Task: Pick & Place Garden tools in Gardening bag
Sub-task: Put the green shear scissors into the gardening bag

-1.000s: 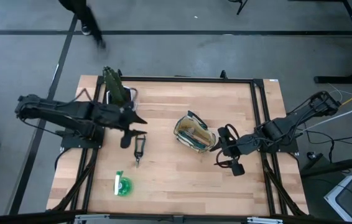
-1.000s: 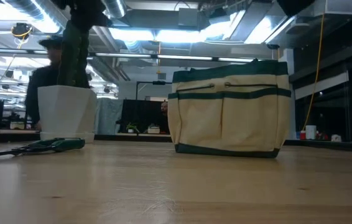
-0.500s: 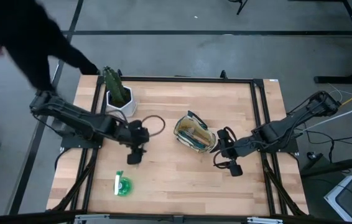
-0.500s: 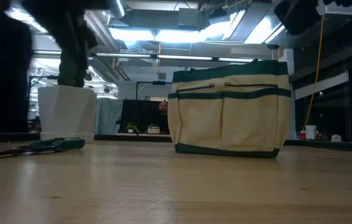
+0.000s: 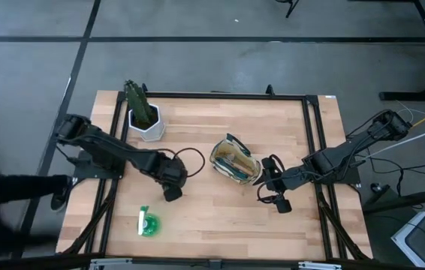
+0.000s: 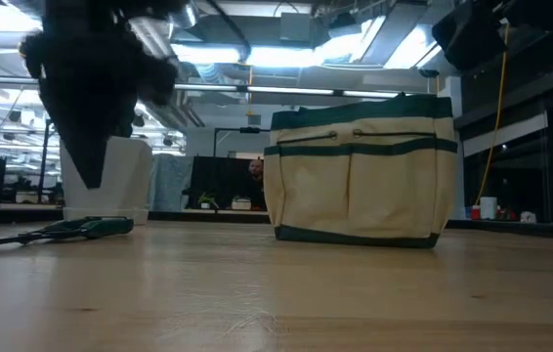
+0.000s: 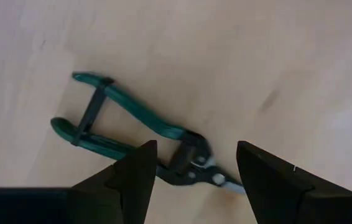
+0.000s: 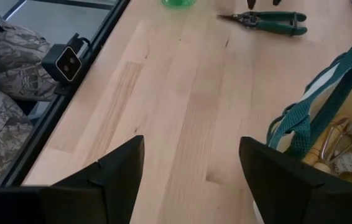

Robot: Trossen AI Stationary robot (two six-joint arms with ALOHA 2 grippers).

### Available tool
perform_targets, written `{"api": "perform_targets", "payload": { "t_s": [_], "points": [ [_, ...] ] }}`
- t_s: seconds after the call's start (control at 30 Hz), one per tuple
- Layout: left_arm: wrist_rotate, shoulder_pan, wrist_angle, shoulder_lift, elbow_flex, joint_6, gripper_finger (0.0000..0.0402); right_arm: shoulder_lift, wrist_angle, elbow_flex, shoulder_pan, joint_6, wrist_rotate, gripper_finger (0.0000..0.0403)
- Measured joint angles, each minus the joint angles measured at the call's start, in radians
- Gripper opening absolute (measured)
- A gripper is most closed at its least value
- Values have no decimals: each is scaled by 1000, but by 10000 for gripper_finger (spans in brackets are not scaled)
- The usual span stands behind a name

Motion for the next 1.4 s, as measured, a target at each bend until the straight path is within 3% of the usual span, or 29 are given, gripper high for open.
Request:
{"api": "perform_targets", "payload": {
  "t_s": [0.43,0.77,0.93,1.2,1.4],
  "points": [
    [-12,64,11,151,0,-66,216,2,14,0,0,-8,0,265],
    [-15,81,17,194,2,-102,208,2,18,0,0,-8,1,265],
    [-7,80,21,194,2,-102,157,2,19,0,0,-8,1,265],
    [-2,81,18,195,1,-75,24,2,18,0,0,-8,1,265],
    [-24,69,17,195,3,-42,23,2,18,0,0,-94,3,265]
  ]
}}
